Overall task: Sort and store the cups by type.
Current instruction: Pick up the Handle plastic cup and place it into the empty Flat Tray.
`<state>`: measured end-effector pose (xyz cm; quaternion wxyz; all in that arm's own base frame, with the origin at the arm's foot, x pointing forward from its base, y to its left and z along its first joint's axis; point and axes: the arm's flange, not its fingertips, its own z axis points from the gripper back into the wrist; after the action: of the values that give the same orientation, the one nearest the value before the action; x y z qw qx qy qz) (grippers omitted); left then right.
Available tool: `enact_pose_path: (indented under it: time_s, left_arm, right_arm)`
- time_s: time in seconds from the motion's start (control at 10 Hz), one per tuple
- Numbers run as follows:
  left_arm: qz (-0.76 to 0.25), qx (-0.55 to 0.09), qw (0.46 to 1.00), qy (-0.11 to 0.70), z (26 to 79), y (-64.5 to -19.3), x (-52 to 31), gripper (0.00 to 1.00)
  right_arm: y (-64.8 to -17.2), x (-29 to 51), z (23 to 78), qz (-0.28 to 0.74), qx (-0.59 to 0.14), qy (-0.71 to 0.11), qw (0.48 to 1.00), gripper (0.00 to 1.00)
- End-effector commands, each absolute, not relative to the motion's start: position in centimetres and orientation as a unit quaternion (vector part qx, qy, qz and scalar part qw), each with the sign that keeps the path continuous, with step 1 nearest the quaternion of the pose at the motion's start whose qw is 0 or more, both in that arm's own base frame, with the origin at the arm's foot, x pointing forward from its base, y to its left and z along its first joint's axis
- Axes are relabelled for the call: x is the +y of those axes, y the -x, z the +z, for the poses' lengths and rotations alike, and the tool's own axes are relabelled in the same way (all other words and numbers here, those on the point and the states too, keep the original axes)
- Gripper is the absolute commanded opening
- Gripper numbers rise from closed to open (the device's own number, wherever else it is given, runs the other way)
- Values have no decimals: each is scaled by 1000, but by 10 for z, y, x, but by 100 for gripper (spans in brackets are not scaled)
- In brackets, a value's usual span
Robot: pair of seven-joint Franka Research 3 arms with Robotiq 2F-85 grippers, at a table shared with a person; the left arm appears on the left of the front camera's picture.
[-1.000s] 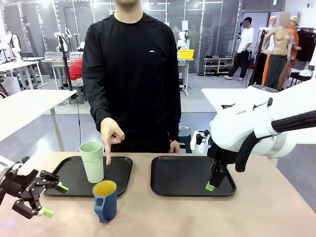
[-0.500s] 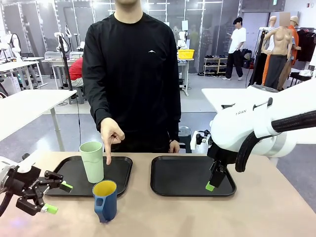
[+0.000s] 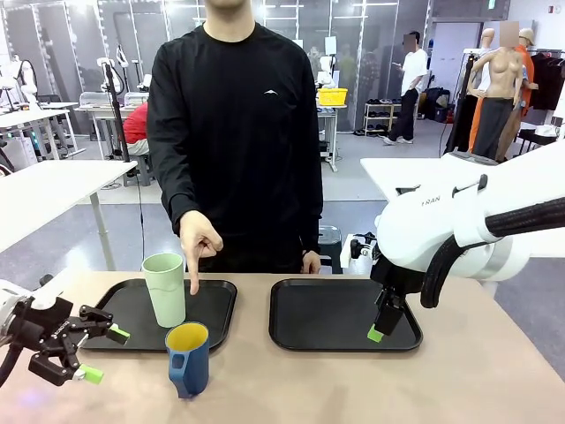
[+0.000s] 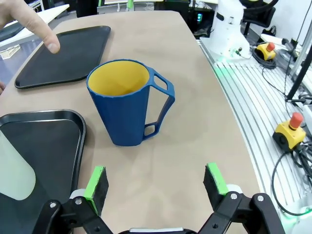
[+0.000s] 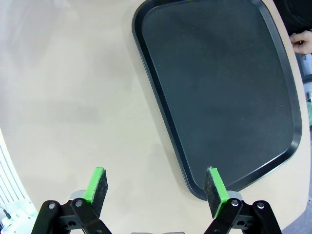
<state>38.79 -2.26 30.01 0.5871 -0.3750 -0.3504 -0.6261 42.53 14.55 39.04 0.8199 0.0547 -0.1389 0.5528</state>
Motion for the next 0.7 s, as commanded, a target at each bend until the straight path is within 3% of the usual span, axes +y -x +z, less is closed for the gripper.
enact_pose_path:
  time_s: [0.0,0.6]
  left_arm:
    - [-614,-375,590,368,287,-397,-35,100]
    - [-609,-392,589,357,267,-403,-84,100]
  right_arm:
    - [-425,145,391,552,-137,-50,821,100]
    - [-425,145,391,552,-137,-50,821,100]
